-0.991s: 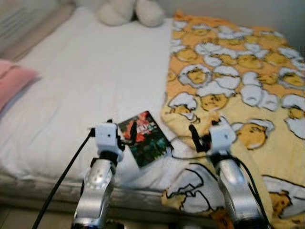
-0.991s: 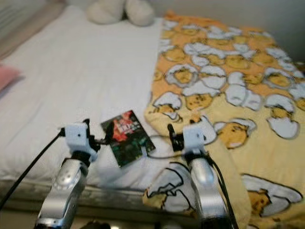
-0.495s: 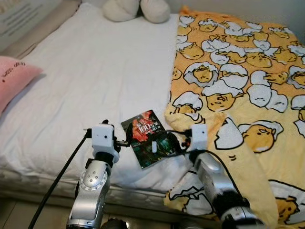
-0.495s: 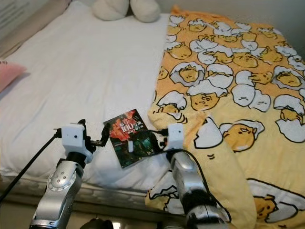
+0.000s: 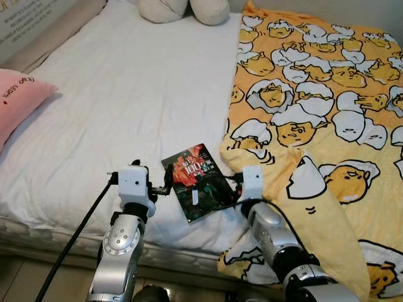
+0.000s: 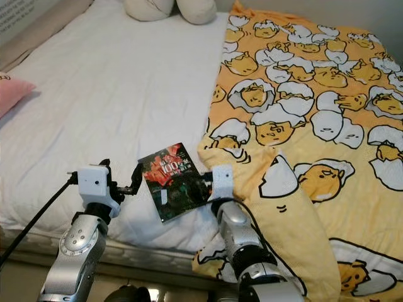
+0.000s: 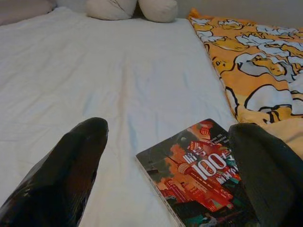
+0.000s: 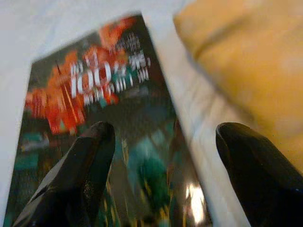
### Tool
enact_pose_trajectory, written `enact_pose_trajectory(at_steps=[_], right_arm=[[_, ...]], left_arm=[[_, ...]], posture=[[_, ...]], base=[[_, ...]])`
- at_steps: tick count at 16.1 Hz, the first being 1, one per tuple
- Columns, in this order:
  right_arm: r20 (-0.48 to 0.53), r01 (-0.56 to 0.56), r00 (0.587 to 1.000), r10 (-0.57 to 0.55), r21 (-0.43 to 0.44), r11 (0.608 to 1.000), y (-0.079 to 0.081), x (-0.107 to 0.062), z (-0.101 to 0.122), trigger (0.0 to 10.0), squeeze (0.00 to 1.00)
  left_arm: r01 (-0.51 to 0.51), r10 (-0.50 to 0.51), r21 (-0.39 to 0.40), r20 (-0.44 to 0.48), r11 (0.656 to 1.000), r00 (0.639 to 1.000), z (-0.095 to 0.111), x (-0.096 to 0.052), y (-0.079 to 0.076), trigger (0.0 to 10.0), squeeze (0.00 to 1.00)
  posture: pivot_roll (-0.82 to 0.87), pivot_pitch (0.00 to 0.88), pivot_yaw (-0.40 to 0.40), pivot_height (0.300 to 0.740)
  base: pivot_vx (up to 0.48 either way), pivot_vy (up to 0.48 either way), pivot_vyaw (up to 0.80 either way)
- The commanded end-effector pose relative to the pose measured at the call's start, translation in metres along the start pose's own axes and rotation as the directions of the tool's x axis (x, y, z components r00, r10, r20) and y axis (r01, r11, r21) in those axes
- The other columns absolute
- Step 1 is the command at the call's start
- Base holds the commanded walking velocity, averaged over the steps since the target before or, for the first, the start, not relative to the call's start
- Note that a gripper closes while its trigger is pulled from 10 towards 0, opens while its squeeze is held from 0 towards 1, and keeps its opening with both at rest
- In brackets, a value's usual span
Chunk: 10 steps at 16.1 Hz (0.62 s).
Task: Clean up the room
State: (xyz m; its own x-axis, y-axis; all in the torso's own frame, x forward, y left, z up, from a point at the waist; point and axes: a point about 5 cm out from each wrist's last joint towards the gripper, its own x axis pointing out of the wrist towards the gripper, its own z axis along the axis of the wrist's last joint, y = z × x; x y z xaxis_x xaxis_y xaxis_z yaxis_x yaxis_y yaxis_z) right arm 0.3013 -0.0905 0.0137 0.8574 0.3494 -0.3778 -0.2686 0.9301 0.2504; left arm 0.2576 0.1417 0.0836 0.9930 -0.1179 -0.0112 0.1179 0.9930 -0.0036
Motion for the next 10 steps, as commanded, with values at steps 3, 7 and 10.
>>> enact_pose_trajectory(at_steps=[3, 7, 10], right_arm=[[-0.025, 0.040, 0.999, -0.039, 0.024, 0.999, -0.006, 0.002, 0.002, 10.0, 0.00], [-0.082, 0.027, 0.996, -0.019, 0.100, 0.995, -0.001, 0.005, -0.003, 10.0, 0.00], [-0.109, 0.008, 0.994, 0.007, 0.131, 0.991, 0.007, 0.007, -0.005, 10.0, 0.00]], left_arm=[[0.000, 0.000, 0.002, 0.014, 1.000, 1.000, 0.003, 0.001, -0.001, 10.0, 0.00], [0.001, -0.001, 0.005, 0.016, 1.000, 1.000, 0.005, 0.003, 0.000, 10.0, 0.00], [-0.006, 0.006, 0.006, 0.012, 1.000, 1.000, 0.004, 0.002, 0.003, 10.0, 0.00]], posture=[[-0.06, 0.134, -0.027, 0.740], [-0.05, 0.141, -0.019, 0.740], [-0.05, 0.138, -0.020, 0.740]], base=[[0.000, 0.000, 0.00], [0.000, 0.000, 0.00], [0.000, 0.000, 0.00]])
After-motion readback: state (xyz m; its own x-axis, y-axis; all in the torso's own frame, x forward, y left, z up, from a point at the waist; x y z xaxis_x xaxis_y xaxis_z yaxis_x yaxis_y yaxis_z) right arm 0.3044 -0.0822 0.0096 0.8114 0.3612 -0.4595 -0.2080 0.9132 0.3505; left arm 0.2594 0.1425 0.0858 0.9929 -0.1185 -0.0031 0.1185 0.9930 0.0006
